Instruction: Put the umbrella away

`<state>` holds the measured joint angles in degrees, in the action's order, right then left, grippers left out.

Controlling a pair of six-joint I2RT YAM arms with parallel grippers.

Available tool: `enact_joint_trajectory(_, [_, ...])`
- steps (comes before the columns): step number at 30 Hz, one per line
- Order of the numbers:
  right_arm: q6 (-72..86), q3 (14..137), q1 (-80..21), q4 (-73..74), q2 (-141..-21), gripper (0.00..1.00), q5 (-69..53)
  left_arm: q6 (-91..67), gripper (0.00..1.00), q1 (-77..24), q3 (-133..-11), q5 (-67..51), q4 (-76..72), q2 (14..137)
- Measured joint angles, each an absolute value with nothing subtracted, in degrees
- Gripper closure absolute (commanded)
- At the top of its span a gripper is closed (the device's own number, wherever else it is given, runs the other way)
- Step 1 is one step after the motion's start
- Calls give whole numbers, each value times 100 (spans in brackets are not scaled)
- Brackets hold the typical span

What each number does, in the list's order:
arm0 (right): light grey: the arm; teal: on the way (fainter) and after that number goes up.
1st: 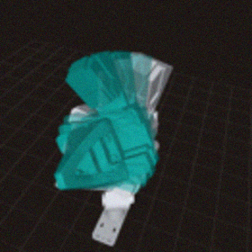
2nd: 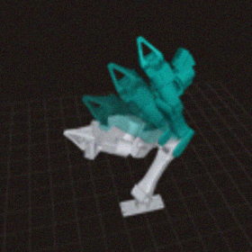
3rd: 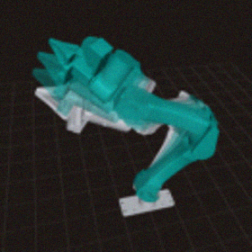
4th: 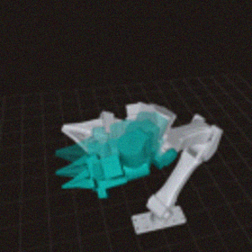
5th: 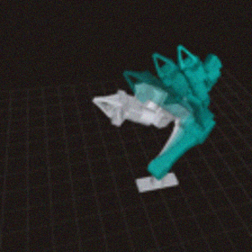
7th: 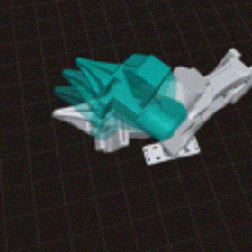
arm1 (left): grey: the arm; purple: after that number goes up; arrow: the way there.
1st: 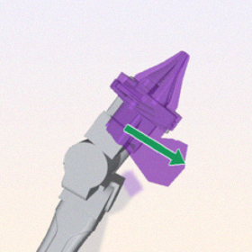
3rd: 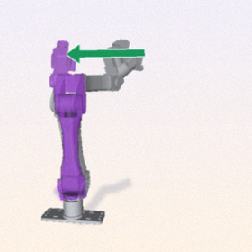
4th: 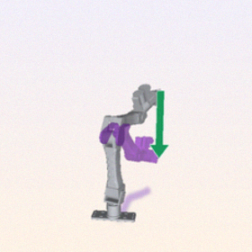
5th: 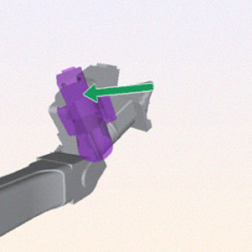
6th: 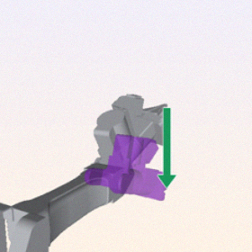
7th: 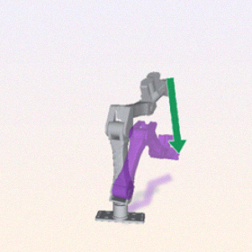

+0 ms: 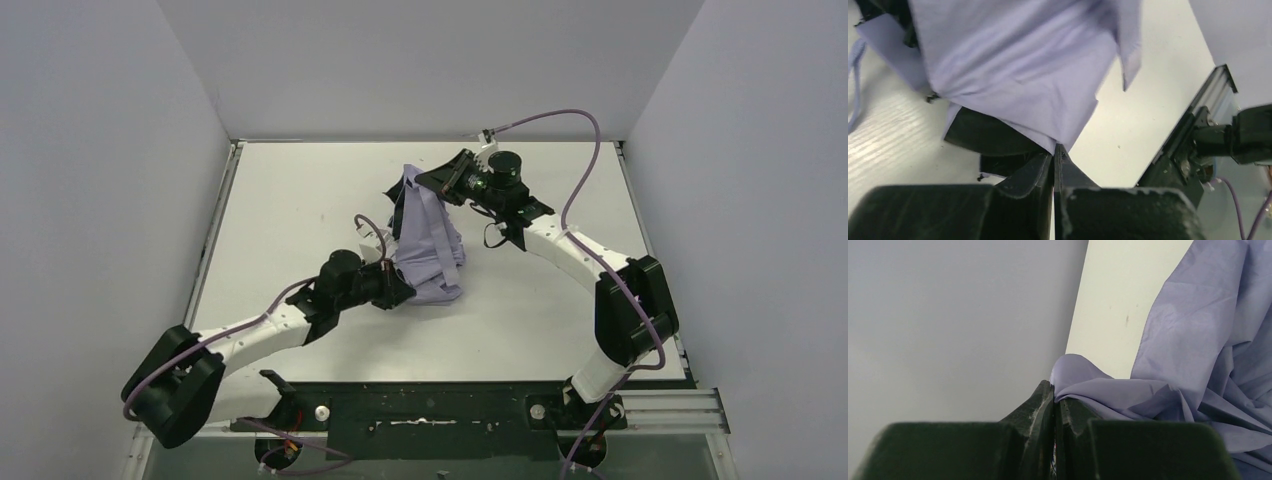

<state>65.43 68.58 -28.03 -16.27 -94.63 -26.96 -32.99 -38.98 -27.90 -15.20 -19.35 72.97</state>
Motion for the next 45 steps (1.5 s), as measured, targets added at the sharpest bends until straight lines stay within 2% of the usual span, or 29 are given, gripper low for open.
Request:
enact_joint_trajectory(7, [6543, 6882, -2696, -1625, -9585, 100, -2676, -2775, 100, -4565, -2582, -1664, -1125, 6149])
enact_joint_trajectory(16, [6541, 6917, -2661, -1608, -9717, 100, -2681, -2349, 100, -5913, -2368, -932, -167, 6077])
enact_joint_trajectory(17, [6539, 6917, -2661, -1592, -9732, 100, -2679, -2331, 95, -6042, -2368, -808, -80, 6154])
enact_joint_trajectory(22, [6521, 6917, -2661, -1546, -9736, 100, -2683, -2447, 52, -6233, -2281, -399, 134, 6361])
enact_joint_trajectory(28, [6521, 6917, -2661, -1540, -9736, 100, -2683, -2858, 27, -6198, -1977, 56, 257, 5677])
enact_joint_trajectory(30, [6523, 6917, -2661, -1542, -9736, 100, -2685, -2995, 16, -6114, -1909, 104, 276, 5360])
enact_joint_trajectory(32, [6521, 6917, -2659, -1544, -9736, 100, -2696, -3140, 12, -5929, -1850, 97, 281, 5043])
enact_joint_trajectory(38, [6521, 6917, -2661, -1546, -9736, 100, -2724, -3542, 10, -4941, -1640, -298, 204, 4491])
enact_joint_trajectory(45, [6521, 6917, -2661, -1549, -9736, 100, -2746, -3861, 9, -4053, -1531, -932, -305, 4882])
